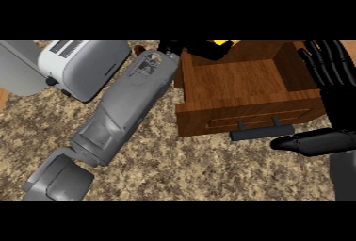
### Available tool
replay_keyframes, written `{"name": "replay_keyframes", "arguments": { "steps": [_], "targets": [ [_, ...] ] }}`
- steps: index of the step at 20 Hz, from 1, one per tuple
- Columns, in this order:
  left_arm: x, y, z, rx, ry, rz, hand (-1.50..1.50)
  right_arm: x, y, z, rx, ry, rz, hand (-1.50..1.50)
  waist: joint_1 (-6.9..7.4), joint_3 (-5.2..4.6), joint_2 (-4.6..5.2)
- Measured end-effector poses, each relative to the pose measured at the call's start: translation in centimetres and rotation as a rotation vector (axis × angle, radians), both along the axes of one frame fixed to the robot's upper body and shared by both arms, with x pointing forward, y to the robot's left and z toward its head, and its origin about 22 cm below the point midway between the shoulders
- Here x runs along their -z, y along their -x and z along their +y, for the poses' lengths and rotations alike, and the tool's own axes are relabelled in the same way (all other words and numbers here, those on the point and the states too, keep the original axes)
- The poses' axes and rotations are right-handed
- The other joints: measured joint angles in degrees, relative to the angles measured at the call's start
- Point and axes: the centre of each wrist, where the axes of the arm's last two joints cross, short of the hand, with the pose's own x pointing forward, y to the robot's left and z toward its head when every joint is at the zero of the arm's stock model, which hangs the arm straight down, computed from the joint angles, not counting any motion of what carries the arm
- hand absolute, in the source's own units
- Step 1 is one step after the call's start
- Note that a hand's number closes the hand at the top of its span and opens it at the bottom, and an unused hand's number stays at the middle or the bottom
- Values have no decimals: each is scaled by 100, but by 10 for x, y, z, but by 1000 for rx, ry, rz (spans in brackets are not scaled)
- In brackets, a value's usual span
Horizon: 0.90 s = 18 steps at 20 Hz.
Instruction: Pick up the cup, place it into the drawer and close the drawer
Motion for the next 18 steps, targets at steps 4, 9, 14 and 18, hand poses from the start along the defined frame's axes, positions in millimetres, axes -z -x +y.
{"name": "replay_keyframes", "arguments": {
  "steps": [4,9,14,18],
  "targets": [
    [19,1,4,31,-73,54,150,-3,-3,4,-26,1,-9,-150,-180,1,47],
    [33,4,6,49,-109,80,-150,-9,-10,12,-66,4,-21,-150,-376,0,103],
    [41,7,9,56,-8,79,-150,-10,-15,27,-196,-9,-19,150,-522,-4,146],
    [35,8,7,91,115,46,-150,-9,-16,46,-372,11,-5,150,-531,-9,153]
  ]
}}
